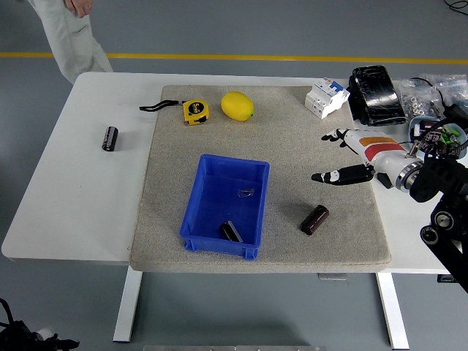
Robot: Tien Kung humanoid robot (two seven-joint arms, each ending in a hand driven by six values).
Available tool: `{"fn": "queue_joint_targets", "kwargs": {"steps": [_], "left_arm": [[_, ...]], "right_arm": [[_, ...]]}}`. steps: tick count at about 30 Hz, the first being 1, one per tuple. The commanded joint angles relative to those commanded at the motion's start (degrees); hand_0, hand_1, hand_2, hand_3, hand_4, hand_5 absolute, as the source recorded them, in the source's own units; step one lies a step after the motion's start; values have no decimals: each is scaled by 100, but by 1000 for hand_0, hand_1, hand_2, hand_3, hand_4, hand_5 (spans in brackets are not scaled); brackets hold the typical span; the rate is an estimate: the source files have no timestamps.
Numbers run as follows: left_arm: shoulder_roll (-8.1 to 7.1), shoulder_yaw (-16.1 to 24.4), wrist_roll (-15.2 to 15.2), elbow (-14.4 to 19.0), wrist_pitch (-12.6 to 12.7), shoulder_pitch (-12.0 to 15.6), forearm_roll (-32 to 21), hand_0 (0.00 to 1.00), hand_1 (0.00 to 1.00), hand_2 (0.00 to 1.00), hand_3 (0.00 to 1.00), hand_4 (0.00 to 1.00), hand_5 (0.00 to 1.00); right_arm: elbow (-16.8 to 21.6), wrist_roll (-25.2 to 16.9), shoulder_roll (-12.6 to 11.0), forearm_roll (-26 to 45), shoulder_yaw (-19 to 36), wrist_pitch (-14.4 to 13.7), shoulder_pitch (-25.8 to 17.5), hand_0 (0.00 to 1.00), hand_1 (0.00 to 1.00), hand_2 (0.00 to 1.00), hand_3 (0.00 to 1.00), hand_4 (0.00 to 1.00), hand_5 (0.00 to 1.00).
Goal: Pick up the battery,place it into the box
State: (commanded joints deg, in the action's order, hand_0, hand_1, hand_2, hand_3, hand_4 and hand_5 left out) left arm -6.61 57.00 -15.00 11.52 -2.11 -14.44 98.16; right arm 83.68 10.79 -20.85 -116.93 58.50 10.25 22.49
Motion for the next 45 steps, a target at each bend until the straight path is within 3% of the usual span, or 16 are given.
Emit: {"fn": "queue_joint_targets", "kwargs": {"steps": [2, 11, 13, 14, 17, 26, 43, 45], "left_arm": [[-2, 19, 0, -2, 0, -1, 9, 551, 511, 585, 600, 588, 649], [-5, 31, 6, -6, -3, -1, 40, 551, 511, 587, 600, 586, 652], [-5, 39, 5, -5, -11, -1, 63, 551, 511, 587, 600, 586, 652], [-4, 42, 6, -5, -12, 0, 73, 550, 511, 591, 601, 584, 654], [0, 49, 5, -2, -21, 3, 99, 550, 511, 591, 601, 584, 654], [6, -19, 26, 4, -37, -41, 82, 550, 515, 600, 602, 582, 656], [43, -310, 129, -24, 57, -146, -258, 551, 517, 612, 602, 582, 657], [42, -303, 132, -25, 56, -149, -244, 553, 520, 615, 602, 581, 656]], "right_arm": [[173, 40, -32, 28, -45, 46, -88, 653, 652, 728, 793, 998, 615], [710, 125, -263, 97, -103, 65, -471, 625, 611, 679, 767, 998, 608], [701, 158, -297, 117, -140, 36, -516, 625, 611, 679, 767, 998, 608], [686, 186, -312, 149, -173, -10, -528, 514, 540, 592, 713, 998, 608], [618, 264, -350, 223, -307, -144, -533, 514, 540, 592, 713, 998, 608], [502, 429, -372, 244, -552, -66, -501, 459, 503, 546, 684, 998, 620], [158, 611, -261, 212, -749, -21, -234, 453, 498, 544, 681, 998, 624], [185, 668, -241, 294, -774, -18, -220, 402, 466, 513, 659, 998, 657]]}}
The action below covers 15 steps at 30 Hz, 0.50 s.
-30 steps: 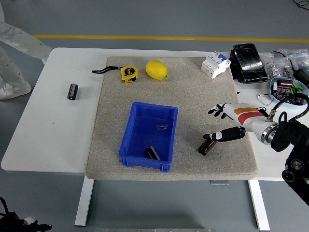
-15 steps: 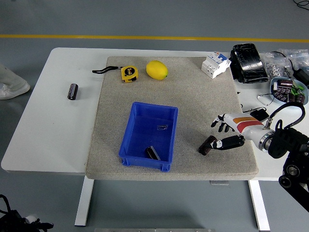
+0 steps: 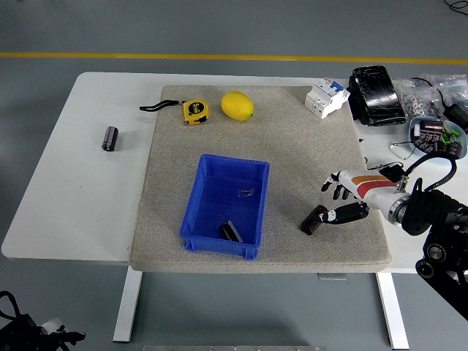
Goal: Pick up the battery,place it into the box
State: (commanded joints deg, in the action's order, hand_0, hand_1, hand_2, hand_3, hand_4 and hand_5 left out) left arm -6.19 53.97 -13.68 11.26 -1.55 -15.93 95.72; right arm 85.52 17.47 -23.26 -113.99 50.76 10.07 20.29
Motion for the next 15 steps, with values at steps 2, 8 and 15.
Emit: {"fn": "queue_joint_targets", "kwargs": {"steps": [2, 8, 15], "left_arm": [[-1, 21, 2, -1, -7, -3, 43, 553, 520, 615, 602, 581, 656], [-8, 89, 10, -9, -11, -7, 126, 556, 522, 616, 602, 584, 662], [3, 129, 25, -17, 13, -12, 160, 561, 523, 619, 602, 582, 659]], "right_arm": [[38, 64, 11, 124, -25, 16, -3, 402, 466, 513, 659, 998, 657], [117, 191, 5, 383, -55, 94, -73, 386, 454, 498, 651, 998, 670], [18, 216, 75, 350, -100, 53, -72, 386, 453, 498, 651, 998, 673]]}}
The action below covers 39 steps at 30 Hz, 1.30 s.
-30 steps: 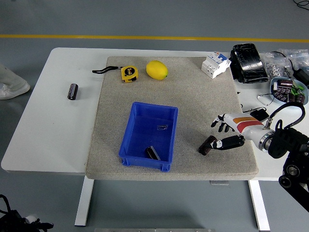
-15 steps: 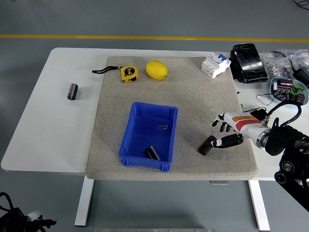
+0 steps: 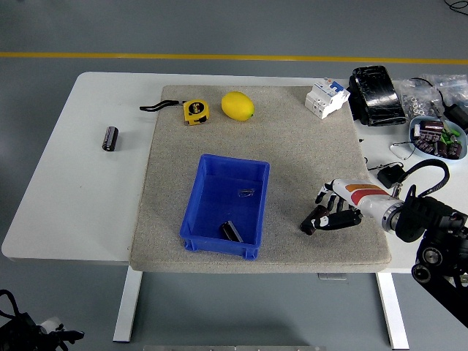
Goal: Pick up the battery,place it into the box
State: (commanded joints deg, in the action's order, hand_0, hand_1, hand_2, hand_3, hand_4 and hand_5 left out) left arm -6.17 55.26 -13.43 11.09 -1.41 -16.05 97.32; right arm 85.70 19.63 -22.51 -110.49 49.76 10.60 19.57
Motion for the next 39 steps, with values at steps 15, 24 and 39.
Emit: {"fn": "queue_joint_targets", "kwargs": {"steps": [15, 24, 39], "left_arm": [[48, -201, 42, -1, 16, -18, -224, 562, 525, 618, 601, 581, 658], [89, -341, 104, -21, 60, -21, -389, 562, 525, 613, 598, 578, 655], [124, -877, 311, -43, 149, -85, -943, 558, 520, 600, 598, 575, 653]], "right_arm": [[-256, 8, 76, -198, -37, -26, 94, 393, 452, 501, 660, 998, 700], [-205, 21, 19, -495, 37, -73, 101, 404, 461, 506, 669, 998, 701], [420, -183, -214, -1110, 301, -648, -227, 471, 513, 559, 702, 998, 675]]}}
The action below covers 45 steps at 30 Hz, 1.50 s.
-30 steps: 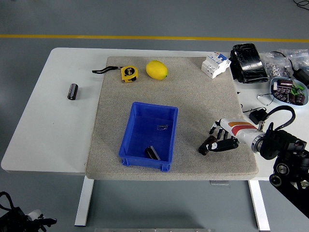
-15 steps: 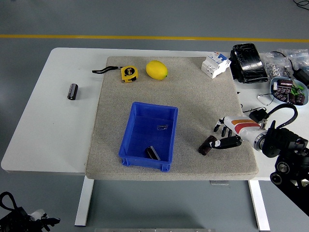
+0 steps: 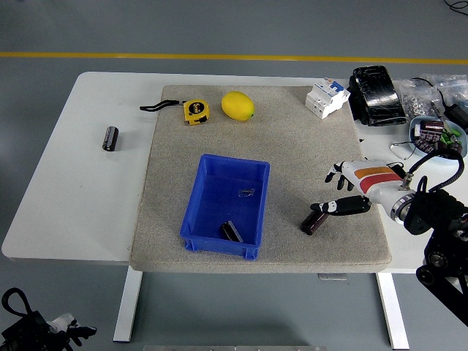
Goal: Pick up the battery,place it into the box
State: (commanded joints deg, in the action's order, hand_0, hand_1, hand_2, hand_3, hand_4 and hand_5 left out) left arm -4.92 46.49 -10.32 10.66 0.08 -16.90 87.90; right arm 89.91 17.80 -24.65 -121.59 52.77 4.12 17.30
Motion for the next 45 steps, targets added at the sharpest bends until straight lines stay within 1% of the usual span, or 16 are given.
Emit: {"fn": "queue_joint_targets", "kwargs": {"steps": [2, 4, 6, 11, 14, 18, 21, 23, 28, 29, 30, 32, 34, 35, 38, 45], "left_arm": [[16, -56, 19, -12, 35, 16, -177, 558, 520, 600, 598, 575, 653], [46, 133, 20, -32, 46, 32, -5, 558, 520, 600, 598, 575, 653], [58, 244, 24, -34, 31, 32, 171, 556, 519, 595, 596, 574, 653], [88, 327, 45, -34, 41, 44, 188, 555, 520, 594, 596, 574, 652], [97, 346, 45, -34, 50, 53, 181, 555, 520, 594, 596, 574, 652], [90, 375, 9, -34, 13, 60, 139, 556, 522, 591, 596, 573, 651], [72, 344, -148, -34, -68, 120, -396, 556, 522, 591, 596, 573, 651], [113, 811, -409, -34, -95, 169, -466, 588, 553, 623, 598, 566, 636], [163, 2001, -879, -34, -231, 226, 350, 588, 553, 623, 598, 566, 636], [174, 2262, -1027, -34, -290, 234, 544, 627, 599, 678, 619, 592, 647], [185, 2485, -1157, -34, -335, 241, 657, 627, 599, 678, 619, 592, 647], [201, 2940, -1329, -34, -381, 254, 617, 627, 599, 678, 619, 592, 647], [230, 3404, -1517, -29, -333, 285, 305, 627, 599, 678, 619, 592, 647], [225, 3630, -1553, -32, -331, 299, 153, 612, 639, 728, 677, 664, 702], [189, 3538, -1512, -34, -362, 312, -73, 612, 639, 728, 677, 664, 702], [200, 3423, -1310, -34, -269, 288, -68, 602, 637, 731, 668, 648, 684]], "right_arm": [[34, -18, -24, -55, 35, -109, -53, 471, 513, 559, 702, 998, 675], [20, -43, 11, -91, 60, -218, -102, 471, 513, 559, 702, 998, 675], [14, -66, 47, -125, 68, -289, -128, 512, 541, 589, 706, 998, 652], [17, -70, 73, -130, 18, -404, -171, 530, 546, 600, 705, 998, 640], [21, -18, 96, -76, 21, -395, -201, 530, 546, 600, 705, 998, 640], [46, 106, 101, 358, 7, -236, -264, 529, 544, 600, 704, 998, 651], [88, 144, 71, 608, -11, -181, -302, 529, 544, 600, 704, 998, 651], [100, 161, 64, 650, 2, -167, -333, 526, 544, 600, 700, 998, 643], [103, 200, 91, 777, 47, -122, -429, 526, 544, 600, 700, 998, 643], [102, 202, 89, 809, 43, -126, -454, 530, 546, 600, 707, 998, 620], [95, 201, 91, 817, 41, -132, -473, 530, 546, 600, 707, 998, 620], [79, 200, 98, 812, 44, -142, -498, 530, 546, 600, 707, 998, 620], [50, 196, 120, 748, 71, -170, -551, 530, 546, 600, 707, 998, 620], [38, 193, 131, 712, 84, -185, -572, 532, 546, 601, 709, 998, 614], [29, 196, 148, 644, 93, -198, -585, 532, 546, 601, 709, 998, 614], [118, 203, 110, 539, 14, -169, -519, 531, 546, 601, 709, 998, 611]]}}
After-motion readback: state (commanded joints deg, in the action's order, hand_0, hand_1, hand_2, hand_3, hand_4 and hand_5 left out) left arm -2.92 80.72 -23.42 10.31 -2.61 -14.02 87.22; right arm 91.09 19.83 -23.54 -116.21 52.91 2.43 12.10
